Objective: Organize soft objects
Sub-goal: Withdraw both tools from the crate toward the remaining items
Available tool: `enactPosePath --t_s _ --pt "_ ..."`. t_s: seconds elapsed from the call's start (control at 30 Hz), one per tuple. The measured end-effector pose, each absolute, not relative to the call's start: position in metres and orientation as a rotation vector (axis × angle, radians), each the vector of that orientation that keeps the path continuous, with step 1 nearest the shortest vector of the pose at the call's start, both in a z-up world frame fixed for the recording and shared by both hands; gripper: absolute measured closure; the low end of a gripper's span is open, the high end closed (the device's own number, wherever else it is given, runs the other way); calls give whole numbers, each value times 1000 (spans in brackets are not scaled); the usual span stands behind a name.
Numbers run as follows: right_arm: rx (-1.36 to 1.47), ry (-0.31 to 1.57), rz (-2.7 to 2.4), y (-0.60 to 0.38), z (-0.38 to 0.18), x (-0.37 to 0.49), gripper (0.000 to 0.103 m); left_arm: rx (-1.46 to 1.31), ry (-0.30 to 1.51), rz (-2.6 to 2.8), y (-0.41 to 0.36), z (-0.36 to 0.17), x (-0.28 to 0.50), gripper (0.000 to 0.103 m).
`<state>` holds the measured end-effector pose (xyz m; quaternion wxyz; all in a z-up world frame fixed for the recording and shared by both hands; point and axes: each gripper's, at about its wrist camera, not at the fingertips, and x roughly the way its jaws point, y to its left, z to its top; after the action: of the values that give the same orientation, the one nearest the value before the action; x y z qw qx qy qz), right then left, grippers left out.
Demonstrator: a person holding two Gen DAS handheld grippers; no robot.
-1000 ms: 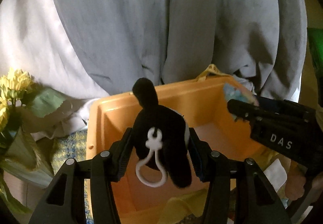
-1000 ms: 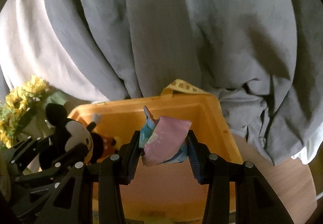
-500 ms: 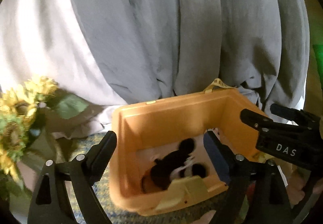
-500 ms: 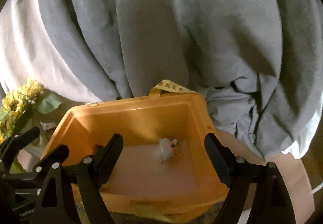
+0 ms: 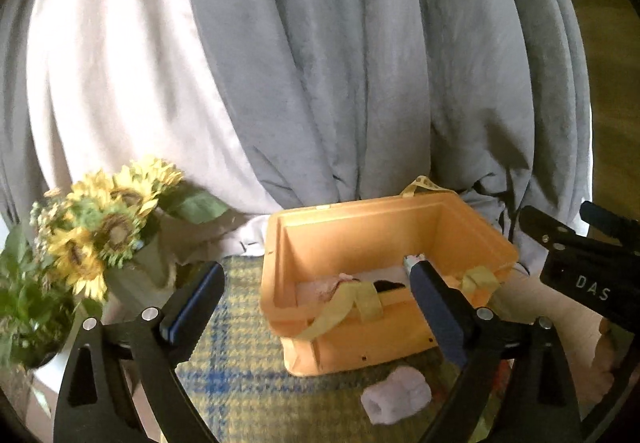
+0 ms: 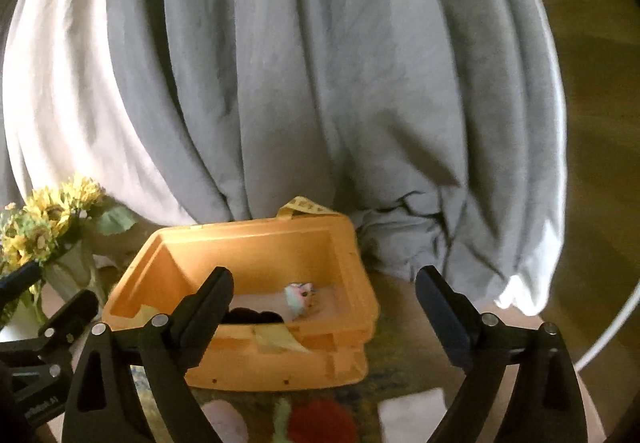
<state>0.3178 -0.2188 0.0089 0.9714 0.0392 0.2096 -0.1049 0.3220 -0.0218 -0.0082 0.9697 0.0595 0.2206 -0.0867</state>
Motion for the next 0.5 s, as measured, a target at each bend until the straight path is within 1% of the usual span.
enactPosePath --t_s 0.2,0.5 --pt "75 389 -253 -217 12 278 8 90 464 -161 -18 -9 295 8" --pt "79 388 -291 -218 4 237 8 125 451 -129 -18 -19 252 8"
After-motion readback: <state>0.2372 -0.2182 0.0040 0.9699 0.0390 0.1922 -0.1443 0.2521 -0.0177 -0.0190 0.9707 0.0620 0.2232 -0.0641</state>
